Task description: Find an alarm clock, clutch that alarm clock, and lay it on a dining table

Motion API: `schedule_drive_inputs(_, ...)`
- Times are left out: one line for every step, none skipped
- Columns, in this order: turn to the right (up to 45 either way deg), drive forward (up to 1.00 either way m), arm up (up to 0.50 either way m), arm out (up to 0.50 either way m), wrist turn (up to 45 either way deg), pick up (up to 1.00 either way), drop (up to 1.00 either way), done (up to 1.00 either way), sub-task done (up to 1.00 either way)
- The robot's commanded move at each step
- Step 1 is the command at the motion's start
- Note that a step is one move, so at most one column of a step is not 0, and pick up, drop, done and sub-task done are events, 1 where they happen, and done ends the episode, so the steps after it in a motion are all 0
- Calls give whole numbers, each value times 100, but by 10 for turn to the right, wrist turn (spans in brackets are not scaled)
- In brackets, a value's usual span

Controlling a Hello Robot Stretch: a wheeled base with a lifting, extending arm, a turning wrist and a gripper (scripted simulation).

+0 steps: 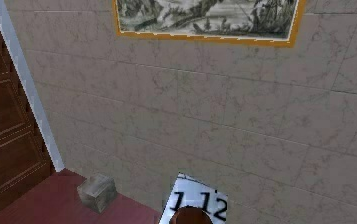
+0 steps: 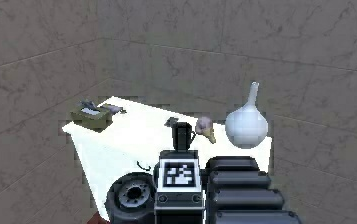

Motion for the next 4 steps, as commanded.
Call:
schedule_drive_inputs(-450,0,0,0,0,0,0,0,0)
schedule_drive_inputs(-420,0,0,0,0,0,0,0,0)
schedule_drive_inputs(0,100,0,0,0,0,0,0,0)
schedule_drive_inputs(-30,0,0,0,0,0,0,0,0)
